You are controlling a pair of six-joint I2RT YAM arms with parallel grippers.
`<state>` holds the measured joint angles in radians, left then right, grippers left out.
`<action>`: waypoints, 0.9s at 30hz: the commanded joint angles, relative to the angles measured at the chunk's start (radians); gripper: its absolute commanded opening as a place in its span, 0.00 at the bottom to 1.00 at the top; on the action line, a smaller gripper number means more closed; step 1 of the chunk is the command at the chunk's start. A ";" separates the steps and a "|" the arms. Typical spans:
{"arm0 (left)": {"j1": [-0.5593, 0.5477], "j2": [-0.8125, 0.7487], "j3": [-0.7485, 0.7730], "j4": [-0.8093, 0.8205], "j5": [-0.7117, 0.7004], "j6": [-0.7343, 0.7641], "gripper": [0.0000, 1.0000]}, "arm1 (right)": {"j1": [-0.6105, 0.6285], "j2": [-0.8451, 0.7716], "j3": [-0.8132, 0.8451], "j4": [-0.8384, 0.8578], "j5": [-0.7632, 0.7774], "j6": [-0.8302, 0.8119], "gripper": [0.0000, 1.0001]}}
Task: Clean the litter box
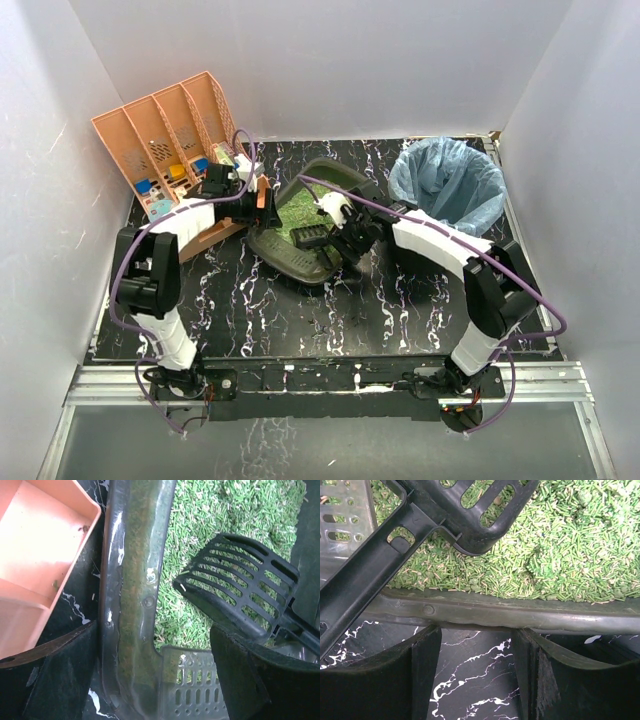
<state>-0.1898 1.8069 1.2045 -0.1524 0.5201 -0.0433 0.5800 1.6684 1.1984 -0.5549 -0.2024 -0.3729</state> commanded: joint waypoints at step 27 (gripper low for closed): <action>-0.031 -0.432 -0.320 -0.325 0.213 0.291 0.84 | -0.005 -0.093 0.070 -0.096 -0.093 -0.224 0.61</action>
<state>-0.1947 1.4300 0.8692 -0.4030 0.6174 0.1947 0.5571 1.6505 1.2163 -0.6662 -0.2592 -0.5762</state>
